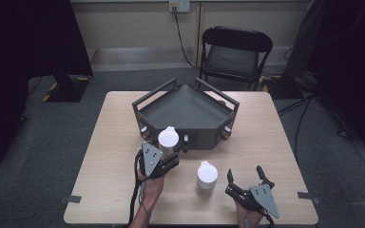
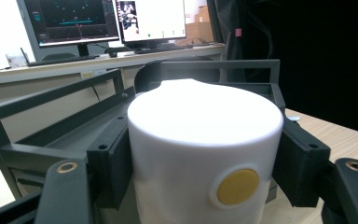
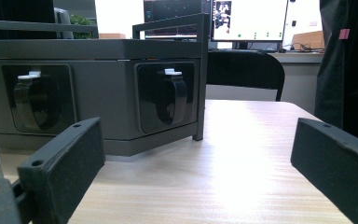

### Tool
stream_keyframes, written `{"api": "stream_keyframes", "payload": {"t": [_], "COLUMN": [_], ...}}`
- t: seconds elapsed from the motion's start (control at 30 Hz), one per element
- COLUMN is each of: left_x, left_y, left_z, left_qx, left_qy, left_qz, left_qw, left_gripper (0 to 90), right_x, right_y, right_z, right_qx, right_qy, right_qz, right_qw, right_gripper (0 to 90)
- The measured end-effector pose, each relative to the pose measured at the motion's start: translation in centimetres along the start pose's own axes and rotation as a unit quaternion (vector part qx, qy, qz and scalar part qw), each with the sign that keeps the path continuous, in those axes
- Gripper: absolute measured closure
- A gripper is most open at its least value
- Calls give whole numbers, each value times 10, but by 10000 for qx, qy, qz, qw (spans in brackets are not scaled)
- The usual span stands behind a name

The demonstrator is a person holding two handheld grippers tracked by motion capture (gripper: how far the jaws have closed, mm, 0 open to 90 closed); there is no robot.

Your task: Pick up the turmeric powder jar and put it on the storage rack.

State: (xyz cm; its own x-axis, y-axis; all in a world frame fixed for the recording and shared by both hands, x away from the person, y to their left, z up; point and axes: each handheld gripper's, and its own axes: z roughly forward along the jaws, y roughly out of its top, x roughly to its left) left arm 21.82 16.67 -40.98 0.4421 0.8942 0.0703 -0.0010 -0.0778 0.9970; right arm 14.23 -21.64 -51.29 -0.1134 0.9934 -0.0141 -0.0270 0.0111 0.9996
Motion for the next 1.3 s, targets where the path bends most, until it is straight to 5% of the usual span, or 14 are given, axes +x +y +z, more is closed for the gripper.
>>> {"api": "stream_keyframes", "payload": {"t": [0.87,1.3], "left_x": [23,30], "left_y": [41,60], "left_z": [11,26], "left_qx": [-207,-180], "left_qy": [-151,-17], "left_qz": [-240,-295], "left_qw": [9994,9994], "left_gripper": [309,309], "right_x": [-1,-1], "right_y": [1,0], "right_z": [0,0], "right_qx": [14,3], "right_qy": [17,20], "right_qz": [2,-1], "right_qw": [10000,10000], "right_gripper": [12,12]}}
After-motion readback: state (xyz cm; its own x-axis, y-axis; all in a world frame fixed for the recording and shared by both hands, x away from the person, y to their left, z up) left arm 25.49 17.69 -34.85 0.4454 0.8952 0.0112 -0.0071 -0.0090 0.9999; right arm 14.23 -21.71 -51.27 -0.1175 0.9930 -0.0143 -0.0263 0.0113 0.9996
